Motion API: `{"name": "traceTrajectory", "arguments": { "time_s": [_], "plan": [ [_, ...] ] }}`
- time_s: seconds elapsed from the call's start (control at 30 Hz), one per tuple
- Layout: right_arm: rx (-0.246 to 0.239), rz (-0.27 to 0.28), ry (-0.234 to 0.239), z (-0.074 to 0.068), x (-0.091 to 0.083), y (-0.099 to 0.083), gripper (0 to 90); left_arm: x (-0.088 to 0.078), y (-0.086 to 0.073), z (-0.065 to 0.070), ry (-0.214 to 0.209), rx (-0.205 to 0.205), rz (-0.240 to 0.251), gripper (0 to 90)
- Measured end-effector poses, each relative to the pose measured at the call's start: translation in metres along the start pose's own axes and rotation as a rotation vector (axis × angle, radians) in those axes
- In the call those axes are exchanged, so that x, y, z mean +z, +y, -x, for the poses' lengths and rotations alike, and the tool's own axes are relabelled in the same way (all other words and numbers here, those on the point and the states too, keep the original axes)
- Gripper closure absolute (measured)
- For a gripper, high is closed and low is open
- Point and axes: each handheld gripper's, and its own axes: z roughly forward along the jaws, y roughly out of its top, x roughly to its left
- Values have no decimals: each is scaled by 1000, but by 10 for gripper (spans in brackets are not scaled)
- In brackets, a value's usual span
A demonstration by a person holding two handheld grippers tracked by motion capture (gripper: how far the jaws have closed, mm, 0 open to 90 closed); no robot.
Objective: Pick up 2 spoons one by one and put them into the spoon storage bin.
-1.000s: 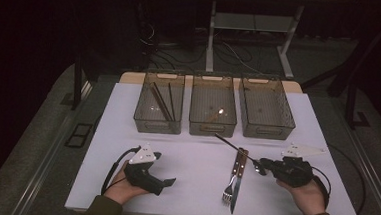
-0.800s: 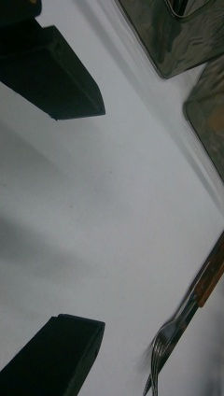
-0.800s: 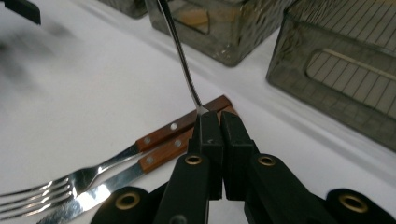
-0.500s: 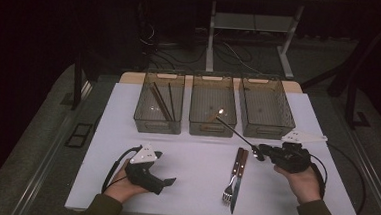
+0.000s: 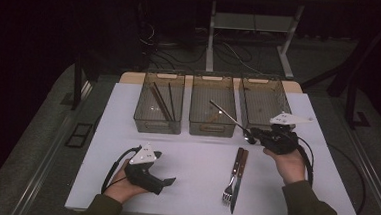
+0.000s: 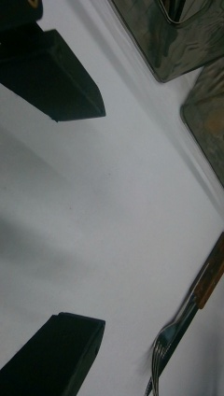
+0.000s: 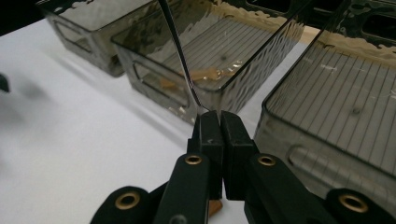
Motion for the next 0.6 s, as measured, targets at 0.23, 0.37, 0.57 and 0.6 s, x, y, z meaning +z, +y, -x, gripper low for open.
{"name": "traceTrajectory", "arguments": {
  "time_s": [0.23, 0.37, 0.57, 0.6],
  "plan": [
    [25, 8, -27, 3, 23, 21, 883, 0, 0, 1, 2, -1, -6, 2],
    [36, 7, -39, 3, 34, 33, 883, 0, 0, 1, -4, 5, -9, 0],
    [27, -24, -68, 3, 51, 50, 883, 1, 0, 1, -7, 5, -9, 0],
    [31, -31, -77, 3, 54, 51, 883, 0, 0, 1, -7, 5, -9, 0]
  ]
}}
